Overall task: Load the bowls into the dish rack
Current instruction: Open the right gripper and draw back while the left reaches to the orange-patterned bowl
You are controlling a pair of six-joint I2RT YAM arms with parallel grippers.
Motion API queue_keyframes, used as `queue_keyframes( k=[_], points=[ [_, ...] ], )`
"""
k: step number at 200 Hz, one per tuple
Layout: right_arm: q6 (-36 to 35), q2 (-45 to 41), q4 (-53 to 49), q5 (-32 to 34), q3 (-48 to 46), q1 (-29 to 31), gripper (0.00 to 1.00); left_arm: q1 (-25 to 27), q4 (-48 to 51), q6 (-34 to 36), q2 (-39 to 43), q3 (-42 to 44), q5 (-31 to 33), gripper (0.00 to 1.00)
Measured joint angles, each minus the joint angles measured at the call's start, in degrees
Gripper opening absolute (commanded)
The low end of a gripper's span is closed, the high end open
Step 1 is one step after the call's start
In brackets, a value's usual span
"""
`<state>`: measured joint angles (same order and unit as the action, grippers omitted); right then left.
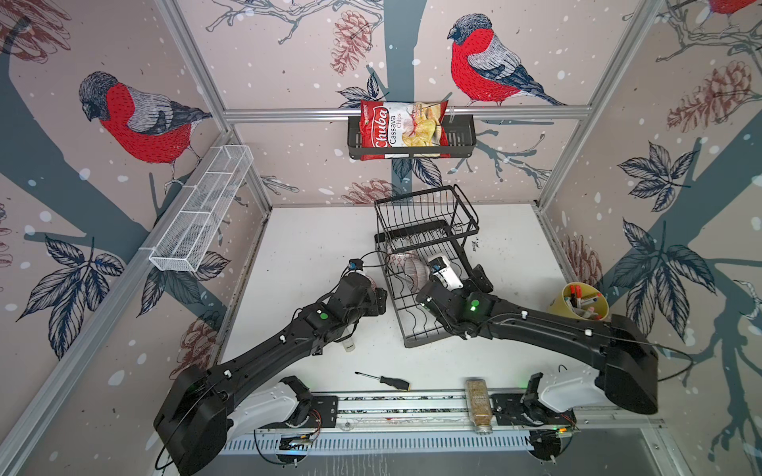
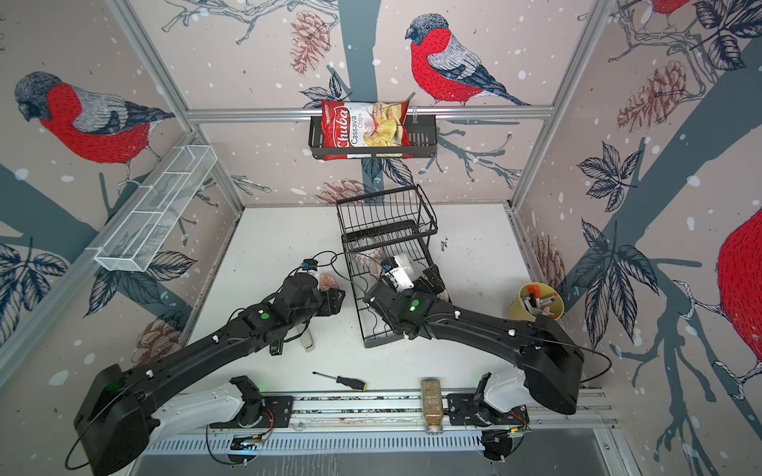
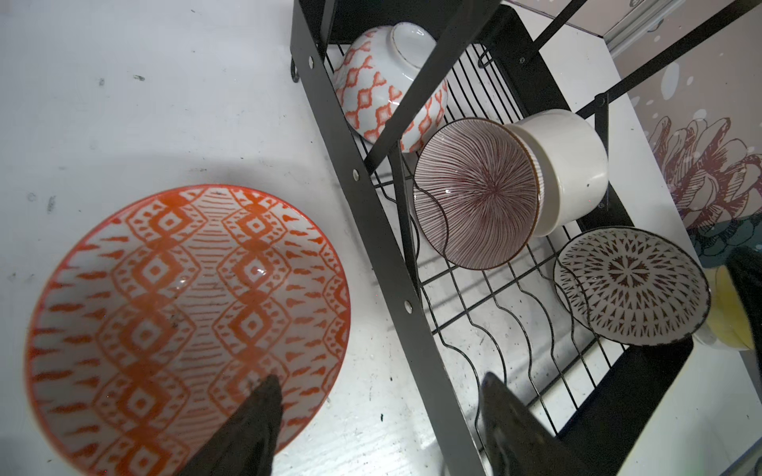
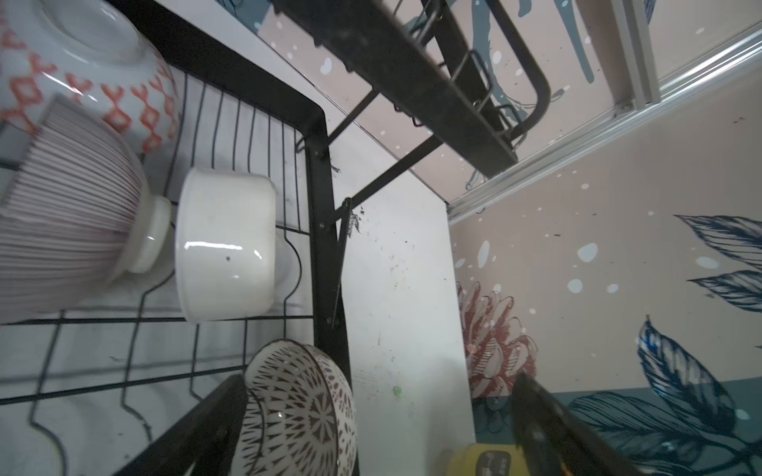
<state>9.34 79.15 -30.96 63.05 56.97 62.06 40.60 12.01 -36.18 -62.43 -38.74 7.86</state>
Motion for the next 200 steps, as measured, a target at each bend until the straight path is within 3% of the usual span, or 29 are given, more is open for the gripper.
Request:
queue_keyframes(
  k=[57,115,200],
  points=[
    [5.0,-5.9,5.3,-10.6,1.4,-0.8,1.0,-0.8,5.2,-1.6,3.1,-0.6,2.9,0.77],
    [10.3,-16.1,18.9,-24.3,-7.7,-1.6,1.0,-4.2,10.3,-3.5,4.5,-0.7,4.3,0.77],
    [13.1,-16.1,24.3,-30.8,-9.7,-1.9,0.97,-12.4,15.3,-2.8,1.6,-3.4,3.9,0.72]
  ],
)
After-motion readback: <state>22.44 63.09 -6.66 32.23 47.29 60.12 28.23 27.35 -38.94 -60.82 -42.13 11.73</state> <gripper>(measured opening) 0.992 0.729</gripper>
